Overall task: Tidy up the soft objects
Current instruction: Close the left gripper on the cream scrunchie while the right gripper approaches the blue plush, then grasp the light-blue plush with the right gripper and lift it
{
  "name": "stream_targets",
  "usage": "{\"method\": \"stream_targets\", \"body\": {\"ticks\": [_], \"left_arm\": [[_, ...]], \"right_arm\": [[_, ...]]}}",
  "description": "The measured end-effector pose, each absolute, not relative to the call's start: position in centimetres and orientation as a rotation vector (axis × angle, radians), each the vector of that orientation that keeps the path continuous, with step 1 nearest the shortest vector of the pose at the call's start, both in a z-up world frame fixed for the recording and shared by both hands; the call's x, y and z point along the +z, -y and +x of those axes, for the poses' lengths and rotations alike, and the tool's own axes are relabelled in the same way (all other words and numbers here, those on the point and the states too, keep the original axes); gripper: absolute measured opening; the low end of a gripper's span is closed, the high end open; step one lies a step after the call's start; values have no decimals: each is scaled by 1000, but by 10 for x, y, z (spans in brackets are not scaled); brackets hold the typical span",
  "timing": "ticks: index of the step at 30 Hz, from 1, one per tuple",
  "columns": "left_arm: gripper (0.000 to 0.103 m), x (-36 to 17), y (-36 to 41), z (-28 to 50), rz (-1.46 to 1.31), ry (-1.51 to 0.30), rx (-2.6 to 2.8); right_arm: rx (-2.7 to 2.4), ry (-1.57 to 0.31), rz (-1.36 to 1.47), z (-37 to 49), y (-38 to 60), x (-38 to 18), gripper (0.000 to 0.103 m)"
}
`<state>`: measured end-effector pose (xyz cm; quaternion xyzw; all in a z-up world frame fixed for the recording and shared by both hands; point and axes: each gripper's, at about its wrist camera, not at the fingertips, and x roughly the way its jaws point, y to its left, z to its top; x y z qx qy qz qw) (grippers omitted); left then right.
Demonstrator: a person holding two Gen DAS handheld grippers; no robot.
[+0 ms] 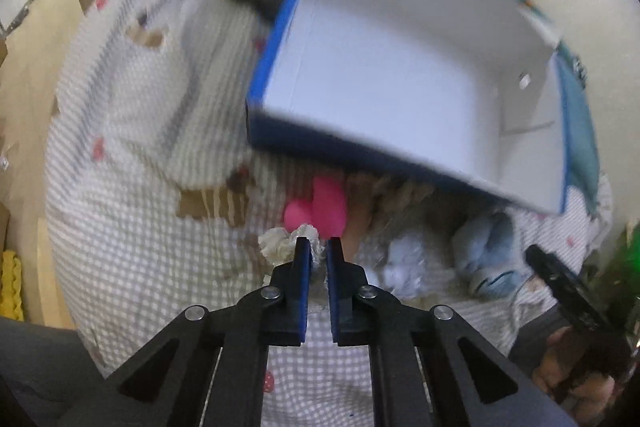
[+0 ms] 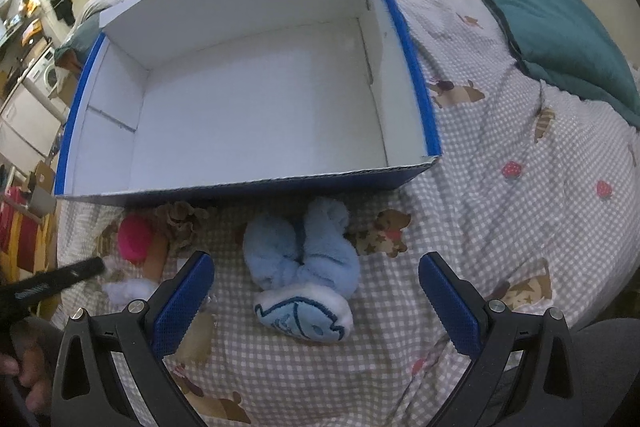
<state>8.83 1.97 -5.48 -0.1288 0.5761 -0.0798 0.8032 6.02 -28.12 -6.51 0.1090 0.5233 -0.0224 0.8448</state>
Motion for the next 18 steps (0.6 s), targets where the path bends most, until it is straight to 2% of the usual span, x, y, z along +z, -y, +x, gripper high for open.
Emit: {"method": "stream_targets", "body": {"ticks": [8, 18], "left_arm": [[8, -21, -55, 77, -296, -1090, -45], [8, -40, -48, 85, -268, -1131, -48]], "right_arm": [[-94, -1159, 419, 70, 324, -73, 103], [-5, -1313, 192, 95, 272, -112, 103]]}}
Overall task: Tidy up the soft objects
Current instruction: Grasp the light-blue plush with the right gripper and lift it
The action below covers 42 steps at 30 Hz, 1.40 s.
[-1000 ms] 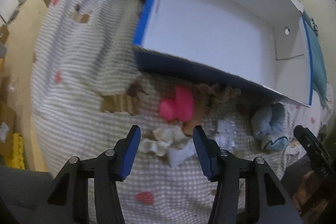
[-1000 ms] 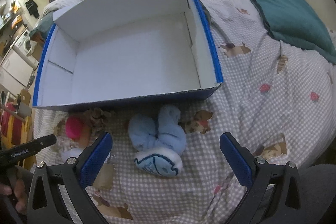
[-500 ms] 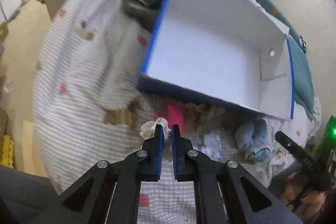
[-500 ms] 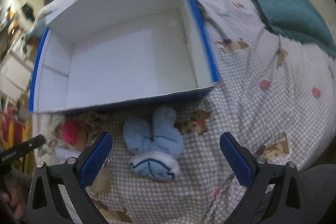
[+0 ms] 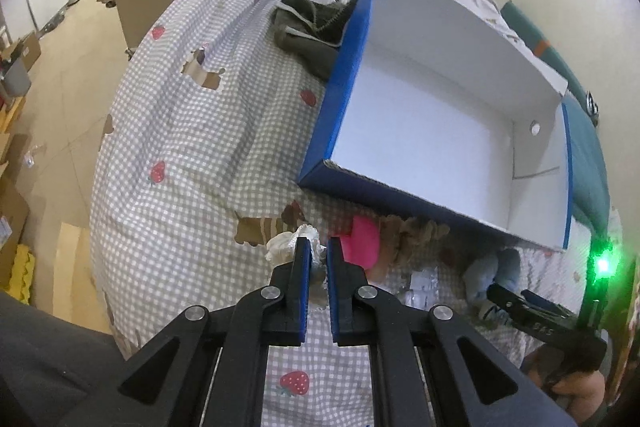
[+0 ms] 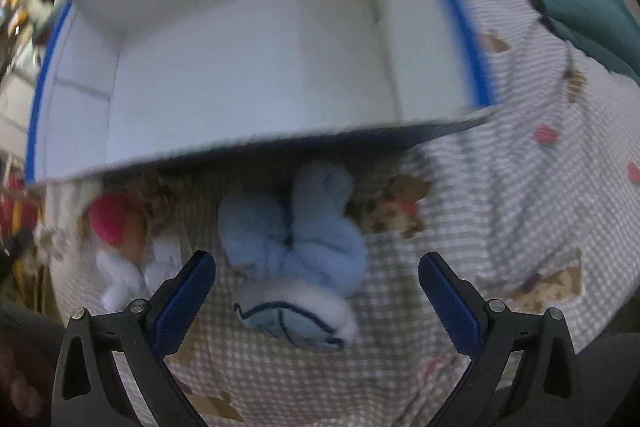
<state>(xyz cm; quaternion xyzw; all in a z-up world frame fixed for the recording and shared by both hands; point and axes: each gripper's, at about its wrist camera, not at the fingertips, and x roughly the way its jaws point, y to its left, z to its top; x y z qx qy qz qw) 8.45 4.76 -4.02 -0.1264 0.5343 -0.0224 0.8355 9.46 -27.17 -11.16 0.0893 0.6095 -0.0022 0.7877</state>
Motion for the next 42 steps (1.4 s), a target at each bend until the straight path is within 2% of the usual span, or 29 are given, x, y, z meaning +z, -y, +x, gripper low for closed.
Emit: {"method": "stream_targets", "body": {"ticks": [6, 11, 12, 15, 21, 24, 42], "left_arm": [[8, -41, -42, 83, -253, -1138, -54], [8, -38, -42, 83, -252, -1130, -50], [8, -38, -43, 83, -252, -1128, -46], [8, -39, -47, 81, -251, -1130, -34], [8, -40, -50, 78, -236, -1122, -11], [8, -41, -50, 77, -225, -1121, -6], [8, -25, -43, 66, -152, -1035, 13]], "right_arm": [[19, -1300, 64, 95, 245, -115, 103], [28, -1302, -47, 95, 218, -121, 73], [32, -1295, -55, 96, 214, -120, 58], [41, -1254, -62, 90, 204, -114, 52], [71, -1114, 111, 71, 220, -81, 51], [102, -1106, 163, 62, 223, -75, 51], [231, -1024, 144, 27, 230, -37, 51]]}}
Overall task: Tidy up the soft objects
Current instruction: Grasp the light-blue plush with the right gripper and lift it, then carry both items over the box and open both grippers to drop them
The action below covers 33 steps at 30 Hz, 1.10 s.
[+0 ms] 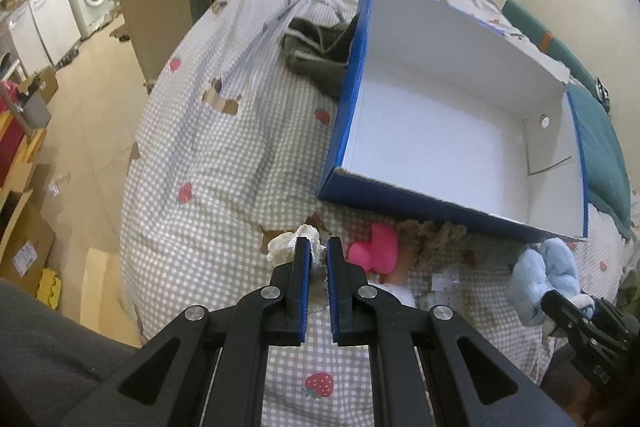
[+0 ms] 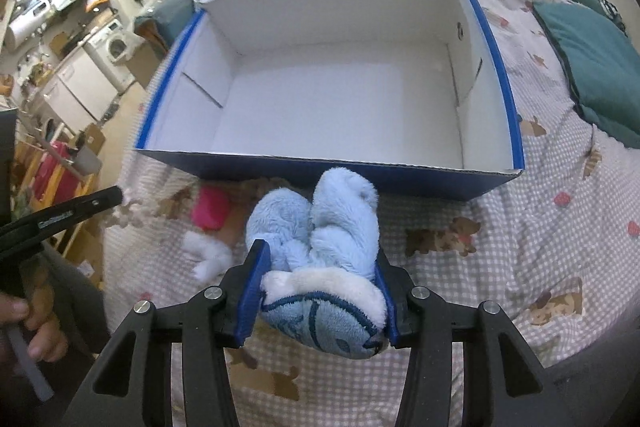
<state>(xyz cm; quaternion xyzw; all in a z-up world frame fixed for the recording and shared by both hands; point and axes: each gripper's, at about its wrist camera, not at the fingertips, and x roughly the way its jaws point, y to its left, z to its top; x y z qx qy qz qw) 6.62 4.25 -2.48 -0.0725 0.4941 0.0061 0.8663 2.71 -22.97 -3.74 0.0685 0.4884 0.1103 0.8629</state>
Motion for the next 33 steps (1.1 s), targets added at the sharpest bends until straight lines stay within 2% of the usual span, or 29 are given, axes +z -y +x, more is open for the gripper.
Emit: {"method": "stream_targets", "body": {"ticks": [11, 18, 24, 33], "left_arm": [[8, 33, -27, 72, -170, -892, -122], [8, 56, -13, 106, -145, -876, -201], [8, 50, 0, 136, -150, -911, -233], [8, 19, 33, 170, -90, -952, -251]], "right_arm": [[296, -792, 227, 21, 255, 33, 51], [256, -745, 231, 55, 267, 50, 51], [245, -768, 222, 89, 266, 42, 51], [201, -856, 222, 134, 261, -7, 51]]}}
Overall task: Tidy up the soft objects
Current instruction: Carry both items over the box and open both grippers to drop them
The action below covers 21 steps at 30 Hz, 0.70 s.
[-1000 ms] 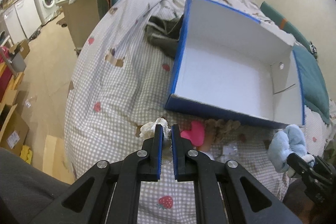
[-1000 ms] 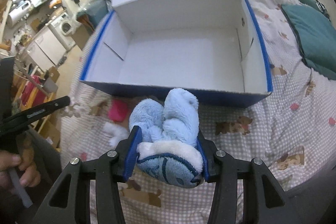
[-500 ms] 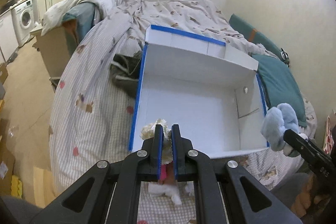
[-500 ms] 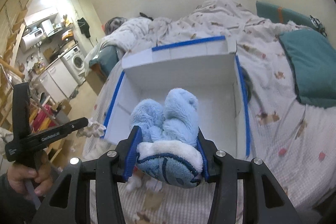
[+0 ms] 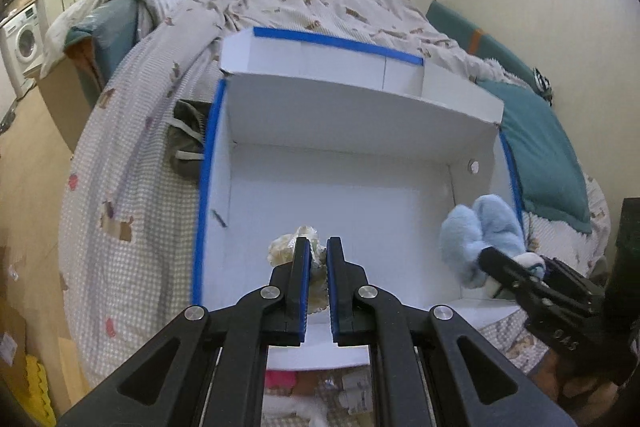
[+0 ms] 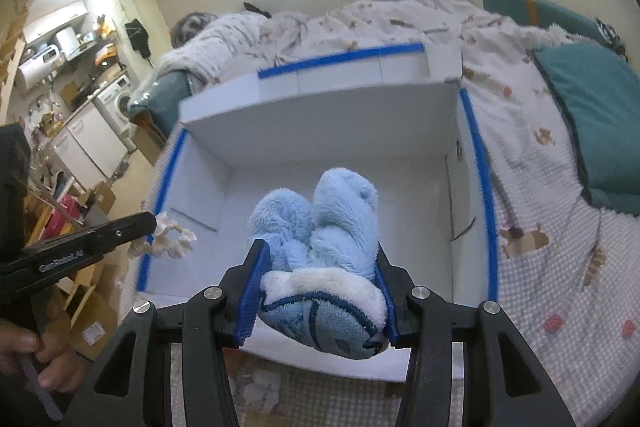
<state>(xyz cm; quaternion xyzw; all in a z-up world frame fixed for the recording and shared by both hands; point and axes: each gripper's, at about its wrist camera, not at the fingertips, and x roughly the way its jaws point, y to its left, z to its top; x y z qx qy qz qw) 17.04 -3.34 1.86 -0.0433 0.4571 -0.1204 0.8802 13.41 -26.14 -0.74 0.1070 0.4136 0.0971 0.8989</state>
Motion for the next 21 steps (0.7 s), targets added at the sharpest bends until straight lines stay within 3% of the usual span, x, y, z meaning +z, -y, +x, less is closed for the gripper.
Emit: {"method": "stream_targets", "body": {"ticks": [9, 21], "left_arm": [[8, -28, 50, 182, -34, -988, -246], [8, -46, 52, 185, -7, -1006, -207]], "right_arm": [[139, -933, 174, 148, 259, -40, 51], [162, -963, 143, 153, 251, -52, 52]]}}
